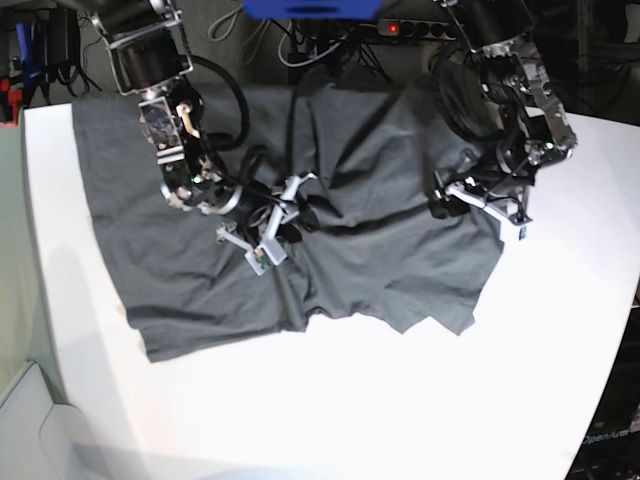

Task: Layout the t-shirt on the table in an organized manner, then fold the t-shirt properly
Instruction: 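Lift the grasped shirt section with the right gripper, bunching the fabric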

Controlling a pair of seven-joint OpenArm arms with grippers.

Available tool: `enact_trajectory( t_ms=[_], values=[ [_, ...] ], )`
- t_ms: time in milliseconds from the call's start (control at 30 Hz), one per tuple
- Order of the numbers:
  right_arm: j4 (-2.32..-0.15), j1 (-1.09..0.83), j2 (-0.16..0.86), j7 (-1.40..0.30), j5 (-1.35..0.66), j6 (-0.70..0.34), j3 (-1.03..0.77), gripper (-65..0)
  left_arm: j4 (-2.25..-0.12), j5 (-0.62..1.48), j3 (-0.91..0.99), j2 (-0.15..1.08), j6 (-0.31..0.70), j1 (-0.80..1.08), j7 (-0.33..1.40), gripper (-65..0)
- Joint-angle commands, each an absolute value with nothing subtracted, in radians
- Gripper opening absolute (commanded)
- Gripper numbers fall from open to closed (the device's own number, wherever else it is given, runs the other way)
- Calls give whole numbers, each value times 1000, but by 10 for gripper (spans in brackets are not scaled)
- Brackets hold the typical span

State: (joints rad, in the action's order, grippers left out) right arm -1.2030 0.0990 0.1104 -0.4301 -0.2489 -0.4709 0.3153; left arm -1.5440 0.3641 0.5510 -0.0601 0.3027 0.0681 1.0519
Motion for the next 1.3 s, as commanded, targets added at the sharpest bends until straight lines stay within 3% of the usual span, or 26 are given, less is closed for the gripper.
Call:
enact_trajectory(
  t_ms=[0, 367, 700, 1067, 1267],
  values=[
    [-1187, 53, 128, -598, -182, -461, 323, -460, -1557, 346, 549, -65, 291, 79, 1104, -207],
    [-1461, -2, 176, -599, -182, -461, 317, -456, -1567, 343, 549, -59, 291, 81, 1104, -207],
    [-1478, 200, 124, -599, -182, -461, 318, -378, -1558, 340, 549, -59, 289, 82, 1106, -207],
    [-1006, 526, -4, -587, -183, -461, 320, -369, -1557, 338, 549, -59, 286, 82, 1106, -207],
    [-897, 595, -39, -527, -183, -461, 321, -369, -1557, 338, 549, -59, 286, 82, 1106, -207]
  ],
)
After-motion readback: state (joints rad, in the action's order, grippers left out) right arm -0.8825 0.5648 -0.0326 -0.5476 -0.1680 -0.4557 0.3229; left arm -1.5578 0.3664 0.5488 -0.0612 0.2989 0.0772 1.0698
